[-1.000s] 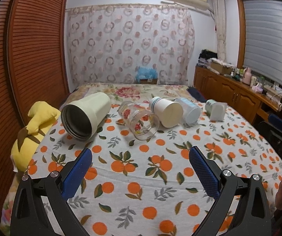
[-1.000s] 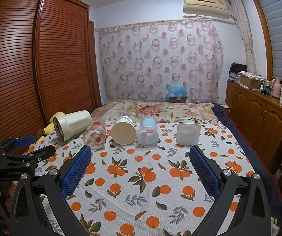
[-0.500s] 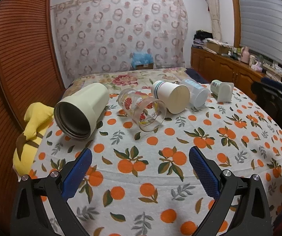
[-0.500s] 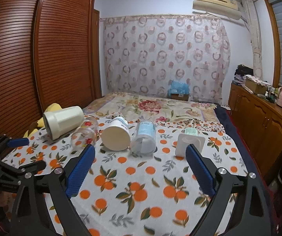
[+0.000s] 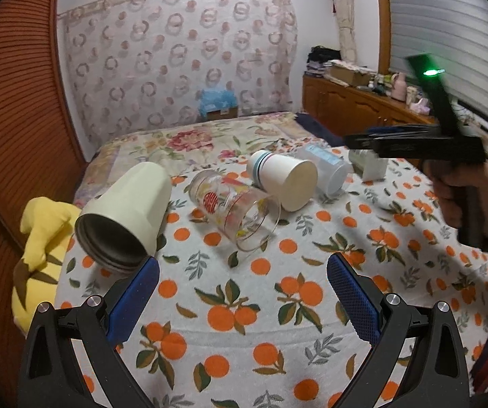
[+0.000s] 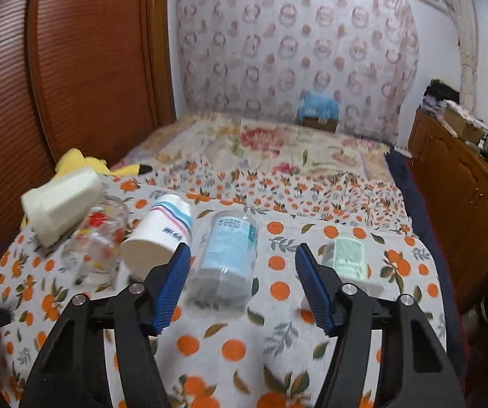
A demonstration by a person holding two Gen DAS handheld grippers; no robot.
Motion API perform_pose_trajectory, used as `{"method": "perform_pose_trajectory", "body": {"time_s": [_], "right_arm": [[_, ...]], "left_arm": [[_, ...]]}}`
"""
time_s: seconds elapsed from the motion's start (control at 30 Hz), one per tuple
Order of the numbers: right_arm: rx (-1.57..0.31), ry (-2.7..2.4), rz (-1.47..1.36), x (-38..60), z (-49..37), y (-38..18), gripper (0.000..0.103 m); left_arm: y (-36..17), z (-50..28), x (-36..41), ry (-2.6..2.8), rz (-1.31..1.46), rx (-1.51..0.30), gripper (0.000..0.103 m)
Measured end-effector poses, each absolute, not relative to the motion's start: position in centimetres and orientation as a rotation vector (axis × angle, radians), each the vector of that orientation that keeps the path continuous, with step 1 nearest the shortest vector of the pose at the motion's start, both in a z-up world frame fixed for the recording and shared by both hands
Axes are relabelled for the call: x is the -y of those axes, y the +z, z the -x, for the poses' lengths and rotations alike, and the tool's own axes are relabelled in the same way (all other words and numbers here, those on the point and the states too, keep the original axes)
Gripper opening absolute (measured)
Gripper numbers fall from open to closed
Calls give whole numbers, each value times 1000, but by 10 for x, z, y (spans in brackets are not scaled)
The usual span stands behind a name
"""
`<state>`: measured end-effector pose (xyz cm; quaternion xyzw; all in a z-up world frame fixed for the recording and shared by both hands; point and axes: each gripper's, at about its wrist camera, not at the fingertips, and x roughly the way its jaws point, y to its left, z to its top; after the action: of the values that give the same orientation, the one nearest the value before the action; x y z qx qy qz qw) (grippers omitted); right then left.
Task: Flip cup upside down
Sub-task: 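Reach the right gripper to the clear blue-labelled cup and close on it, then lift the clear cup with the right gripper and carry it toward the left gripper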
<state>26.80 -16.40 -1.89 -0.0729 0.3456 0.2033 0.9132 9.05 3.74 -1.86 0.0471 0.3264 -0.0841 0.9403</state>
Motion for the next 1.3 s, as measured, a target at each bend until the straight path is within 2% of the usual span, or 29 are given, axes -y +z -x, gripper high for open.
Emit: {"method": "perform_pose_trajectory", "body": {"time_s": [0.33, 0.73, 0.8, 1.0, 1.3], "right_arm": [[-905, 444, 162, 137, -322, -38, 63], [-1097, 390, 173, 120, -339, -62, 63], [-1115, 384, 176, 119, -342, -66, 59], [-1073, 360, 182, 129, -328, -50, 58], [-1000, 470, 170, 139, -237, -19, 58]], "left_arm": [[-18, -104, -38, -220, -74, -664, 95], [-22, -108, -45, -243, -38, -661, 95], [-23, -106, -47, -247, -32, -660, 95], [-28, -101, -50, -237, -20, -665, 95], [-24, -80, -60, -186, 16, -656, 95]]}}
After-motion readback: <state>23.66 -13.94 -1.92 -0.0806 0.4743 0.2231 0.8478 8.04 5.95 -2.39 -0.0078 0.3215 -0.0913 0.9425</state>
